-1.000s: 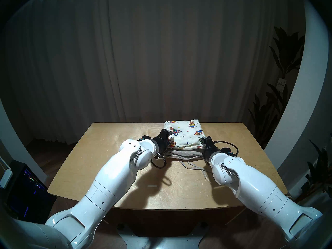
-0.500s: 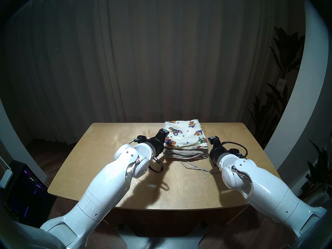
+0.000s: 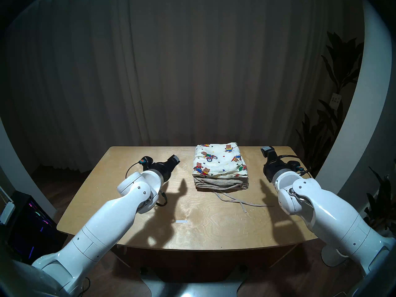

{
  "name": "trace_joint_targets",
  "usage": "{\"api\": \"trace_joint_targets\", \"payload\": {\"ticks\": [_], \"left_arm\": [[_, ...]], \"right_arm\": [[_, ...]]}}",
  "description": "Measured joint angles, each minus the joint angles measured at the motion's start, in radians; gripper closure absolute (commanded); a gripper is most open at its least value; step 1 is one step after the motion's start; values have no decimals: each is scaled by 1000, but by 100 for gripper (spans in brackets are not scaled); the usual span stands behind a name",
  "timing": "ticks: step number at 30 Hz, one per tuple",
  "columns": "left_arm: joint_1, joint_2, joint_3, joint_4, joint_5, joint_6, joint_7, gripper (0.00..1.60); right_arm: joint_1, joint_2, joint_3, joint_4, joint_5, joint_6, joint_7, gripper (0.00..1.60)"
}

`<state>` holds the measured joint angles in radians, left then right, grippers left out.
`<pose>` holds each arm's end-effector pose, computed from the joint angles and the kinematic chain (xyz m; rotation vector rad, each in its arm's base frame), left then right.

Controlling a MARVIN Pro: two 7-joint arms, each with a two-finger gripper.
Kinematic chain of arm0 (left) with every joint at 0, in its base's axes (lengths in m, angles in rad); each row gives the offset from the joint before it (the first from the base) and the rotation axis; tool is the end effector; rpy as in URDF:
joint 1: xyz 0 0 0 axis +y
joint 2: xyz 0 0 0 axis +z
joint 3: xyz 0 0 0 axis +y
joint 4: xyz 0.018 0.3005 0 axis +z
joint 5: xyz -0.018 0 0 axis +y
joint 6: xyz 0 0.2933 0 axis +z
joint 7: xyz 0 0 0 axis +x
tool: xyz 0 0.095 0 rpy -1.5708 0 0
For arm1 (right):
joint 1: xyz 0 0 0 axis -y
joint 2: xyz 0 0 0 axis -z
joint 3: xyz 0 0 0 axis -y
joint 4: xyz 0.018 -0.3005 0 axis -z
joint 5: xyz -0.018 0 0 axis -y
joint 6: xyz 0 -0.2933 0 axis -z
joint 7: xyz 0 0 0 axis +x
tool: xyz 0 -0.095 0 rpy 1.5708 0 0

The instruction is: Fold pants twice and stack them

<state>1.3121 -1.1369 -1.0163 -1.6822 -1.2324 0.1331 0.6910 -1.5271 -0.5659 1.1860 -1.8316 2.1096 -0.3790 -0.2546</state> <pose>0.4258 -0.0361 -0.2896 2.3029 0.6042 1.4315 0.3862 -0.1451 -0.2341 -1.6918 1.1201 -1.3898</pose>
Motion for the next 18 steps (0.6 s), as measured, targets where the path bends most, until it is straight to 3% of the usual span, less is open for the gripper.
{"api": "trace_joint_targets", "payload": {"ticks": [7, 18], "left_arm": [[-42, 88, 36, 19, 152, 72, 37, 0], [-111, 158, 125, 47, 342, 144, 56, 0]], "right_arm": [[41, 38, -10, 63, -104, 63, 57, 0], [130, 50, -85, 142, -288, 162, 150, 0]]}}
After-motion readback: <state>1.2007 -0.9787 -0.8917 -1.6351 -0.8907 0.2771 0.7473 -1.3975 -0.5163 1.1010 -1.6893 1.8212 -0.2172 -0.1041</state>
